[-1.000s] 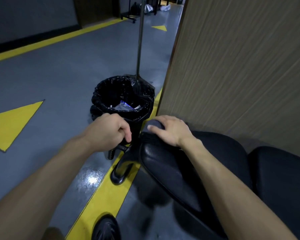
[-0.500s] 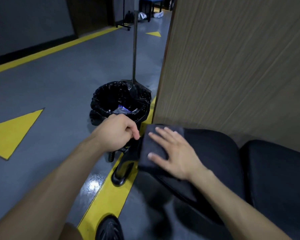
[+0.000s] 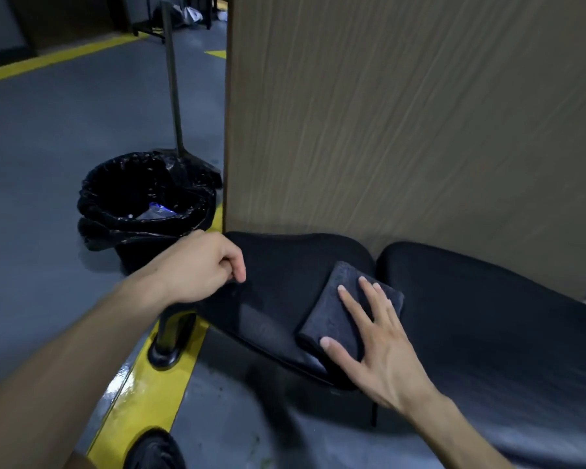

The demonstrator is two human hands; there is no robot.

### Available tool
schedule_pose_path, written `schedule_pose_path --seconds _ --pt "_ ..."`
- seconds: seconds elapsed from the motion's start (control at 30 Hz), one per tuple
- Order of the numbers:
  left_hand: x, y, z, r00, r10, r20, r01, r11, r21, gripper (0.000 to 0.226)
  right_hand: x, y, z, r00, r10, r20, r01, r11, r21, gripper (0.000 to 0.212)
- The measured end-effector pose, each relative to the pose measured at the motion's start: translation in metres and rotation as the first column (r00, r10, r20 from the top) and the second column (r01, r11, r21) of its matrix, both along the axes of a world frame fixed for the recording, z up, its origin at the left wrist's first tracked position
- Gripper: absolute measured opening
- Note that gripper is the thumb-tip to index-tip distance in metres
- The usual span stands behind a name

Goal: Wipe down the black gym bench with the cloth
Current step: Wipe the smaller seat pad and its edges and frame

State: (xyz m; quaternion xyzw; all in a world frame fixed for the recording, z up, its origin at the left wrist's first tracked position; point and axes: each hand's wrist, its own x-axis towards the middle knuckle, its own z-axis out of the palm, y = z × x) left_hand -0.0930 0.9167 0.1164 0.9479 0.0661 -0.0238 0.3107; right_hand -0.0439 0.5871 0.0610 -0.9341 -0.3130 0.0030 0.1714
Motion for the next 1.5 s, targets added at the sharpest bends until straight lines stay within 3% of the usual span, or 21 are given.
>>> schedule_pose_path --seconds 0.17,0.33,0.43,0.53,0.67,0.8,1.13,1.5 --pt "0.018 -0.016 -0.003 0.997 -0.081 -0.016 0.081 0.997 0.019 0.039 0.006 0.013 -0.005 0.995 -0.096 -0.032 0.098 0.992 0.083 0.091" --pt "0.028 -0.017 -0.007 0.993 -0.110 -0.040 0.112 0.993 0.047 0.037 0.070 0.032 0.005 0.975 -0.153 -0.162 0.172 0.979 0.108 0.090" --pt "0.029 -0.018 -0.006 0.995 -0.097 -0.036 0.099 0.994 0.042 0.038 0.119 0.049 0.012 0.950 -0.192 -0.248 0.218 0.972 0.085 0.093" --pt "0.028 -0.023 -0.001 0.995 -0.096 -0.024 0.096 0.995 0.035 0.039 0.139 0.059 0.010 0.946 -0.229 -0.228 0.244 0.969 0.037 0.098" --pt "0.026 -0.029 0.005 0.996 -0.087 -0.012 0.088 0.995 0.053 0.040 0.123 0.059 0.003 0.953 -0.298 -0.048 0.292 0.951 -0.105 0.086" --pt "0.023 -0.036 0.006 0.996 -0.090 -0.011 0.090 0.993 0.071 0.041 0.096 0.056 0.010 0.939 -0.309 -0.153 0.305 0.951 -0.048 0.087" --pt "0.024 -0.046 0.000 0.988 -0.143 -0.051 0.147 0.985 0.088 0.041 -0.017 0.017 0.007 0.963 -0.251 -0.101 0.255 0.966 0.031 0.099" --pt "0.031 -0.053 0.000 0.982 -0.176 -0.069 0.181 0.981 0.065 0.036 0.059 0.034 0.020 0.932 -0.281 -0.230 0.287 0.958 -0.008 0.107"
